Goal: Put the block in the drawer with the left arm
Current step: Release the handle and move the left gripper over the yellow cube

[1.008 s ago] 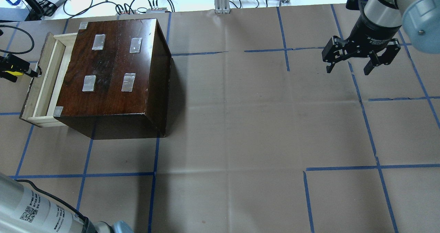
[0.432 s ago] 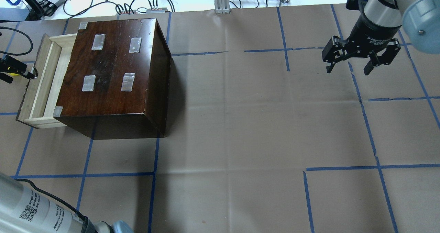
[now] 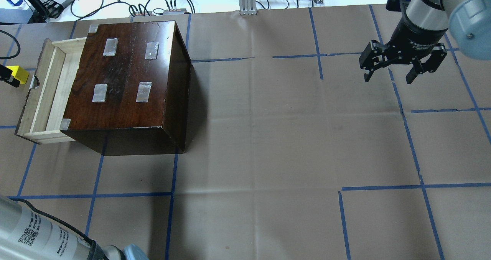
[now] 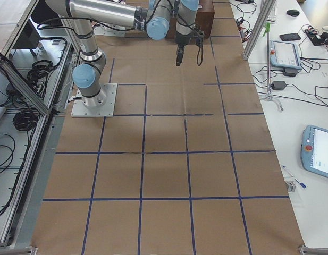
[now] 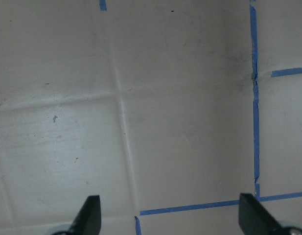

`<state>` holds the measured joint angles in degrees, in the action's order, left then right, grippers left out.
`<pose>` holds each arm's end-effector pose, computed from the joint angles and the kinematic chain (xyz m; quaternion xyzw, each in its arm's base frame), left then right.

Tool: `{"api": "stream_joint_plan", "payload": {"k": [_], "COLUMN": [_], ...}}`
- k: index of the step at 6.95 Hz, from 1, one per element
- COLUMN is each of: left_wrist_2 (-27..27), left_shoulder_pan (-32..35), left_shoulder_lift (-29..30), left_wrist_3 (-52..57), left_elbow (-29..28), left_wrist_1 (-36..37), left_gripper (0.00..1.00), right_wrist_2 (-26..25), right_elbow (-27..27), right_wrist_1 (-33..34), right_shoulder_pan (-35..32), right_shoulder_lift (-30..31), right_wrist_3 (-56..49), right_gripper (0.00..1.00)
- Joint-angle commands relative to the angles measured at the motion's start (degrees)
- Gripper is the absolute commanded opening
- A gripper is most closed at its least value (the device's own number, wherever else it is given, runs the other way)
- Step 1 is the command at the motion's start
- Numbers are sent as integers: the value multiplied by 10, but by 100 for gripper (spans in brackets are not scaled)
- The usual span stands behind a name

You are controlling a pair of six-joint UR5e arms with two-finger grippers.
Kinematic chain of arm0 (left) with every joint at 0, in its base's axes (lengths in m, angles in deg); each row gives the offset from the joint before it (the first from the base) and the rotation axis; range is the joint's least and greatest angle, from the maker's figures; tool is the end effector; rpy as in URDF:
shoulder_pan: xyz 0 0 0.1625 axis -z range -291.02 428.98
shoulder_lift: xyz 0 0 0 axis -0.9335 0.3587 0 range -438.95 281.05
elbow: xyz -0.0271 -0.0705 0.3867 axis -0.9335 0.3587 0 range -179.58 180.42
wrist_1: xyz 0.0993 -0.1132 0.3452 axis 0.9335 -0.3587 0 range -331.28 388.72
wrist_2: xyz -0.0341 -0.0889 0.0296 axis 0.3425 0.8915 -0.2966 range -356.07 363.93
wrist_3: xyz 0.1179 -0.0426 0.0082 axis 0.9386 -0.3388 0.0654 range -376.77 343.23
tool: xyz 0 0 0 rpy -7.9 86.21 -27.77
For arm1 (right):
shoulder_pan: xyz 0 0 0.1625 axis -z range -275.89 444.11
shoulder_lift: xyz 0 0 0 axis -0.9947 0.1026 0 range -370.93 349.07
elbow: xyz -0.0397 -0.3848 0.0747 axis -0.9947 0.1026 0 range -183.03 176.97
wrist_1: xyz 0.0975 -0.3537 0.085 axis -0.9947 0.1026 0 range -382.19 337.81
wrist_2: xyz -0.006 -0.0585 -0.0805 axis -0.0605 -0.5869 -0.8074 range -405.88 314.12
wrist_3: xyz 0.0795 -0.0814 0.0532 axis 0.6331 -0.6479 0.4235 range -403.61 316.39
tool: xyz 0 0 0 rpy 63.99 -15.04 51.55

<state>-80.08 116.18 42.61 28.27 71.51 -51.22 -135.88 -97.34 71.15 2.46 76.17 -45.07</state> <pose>0.3300 -0.5720 0.2918 -0.0183 -0.9982 0.0200 0.0533 0.0650 -0.4749 0.3798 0.0600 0.9976 0.0336 0.0029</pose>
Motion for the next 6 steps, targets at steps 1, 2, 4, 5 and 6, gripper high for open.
{"api": "stream_joint_plan", "payload": {"k": [1,2,4,5,6], "left_wrist_2": [-2,-1,-3,-29,-29], "left_shoulder_pan": [0,0,0,0,-1], "left_shoulder_lift": [10,27,88,140,187], "left_wrist_3": [-2,-2,0,2,2], "left_elbow": [-49,-73,-166,-225,-284], "left_wrist_1": [-1,1,-4,-7,-10], "left_gripper": [99,99,99,99,99], "right_wrist_2": [0,0,0,0,0], "right_elbow": [0,0,0,0,0], "right_wrist_1": [0,0,0,0,0], "right_shoulder_pan": [0,0,0,0,0], "right_shoulder_lift": [0,0,0,0,1], "right_wrist_3": [0,0,0,0,0], "right_gripper": [100,100,100,100,100]}}
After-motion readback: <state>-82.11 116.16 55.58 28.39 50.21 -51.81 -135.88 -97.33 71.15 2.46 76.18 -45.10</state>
